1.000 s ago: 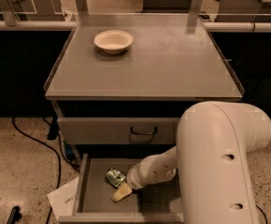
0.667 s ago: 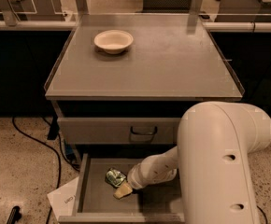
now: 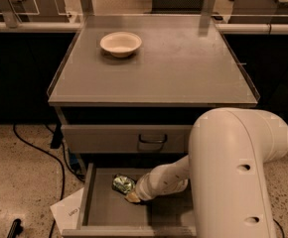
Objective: Pick green can from middle drawer and place on counter
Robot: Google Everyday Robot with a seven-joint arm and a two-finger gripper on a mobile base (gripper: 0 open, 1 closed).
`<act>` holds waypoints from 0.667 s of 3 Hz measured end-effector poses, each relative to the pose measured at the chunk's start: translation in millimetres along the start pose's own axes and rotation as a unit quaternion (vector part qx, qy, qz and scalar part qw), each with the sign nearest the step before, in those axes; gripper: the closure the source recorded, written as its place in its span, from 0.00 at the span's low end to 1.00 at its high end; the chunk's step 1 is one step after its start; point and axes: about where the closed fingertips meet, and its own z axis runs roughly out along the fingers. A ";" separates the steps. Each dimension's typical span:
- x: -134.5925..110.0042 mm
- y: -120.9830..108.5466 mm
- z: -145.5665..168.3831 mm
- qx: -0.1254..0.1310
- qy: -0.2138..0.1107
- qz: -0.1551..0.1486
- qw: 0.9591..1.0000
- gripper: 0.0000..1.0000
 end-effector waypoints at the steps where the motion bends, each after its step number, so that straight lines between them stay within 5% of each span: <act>1: 0.0 0.0 0.0 0.000 0.000 0.000 1.000 0.89; 2: 0.0 0.0 0.0 0.000 0.000 0.000 1.000 1.00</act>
Offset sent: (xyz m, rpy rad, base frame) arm 0.0000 0.0000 0.0000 0.0000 0.0000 0.0000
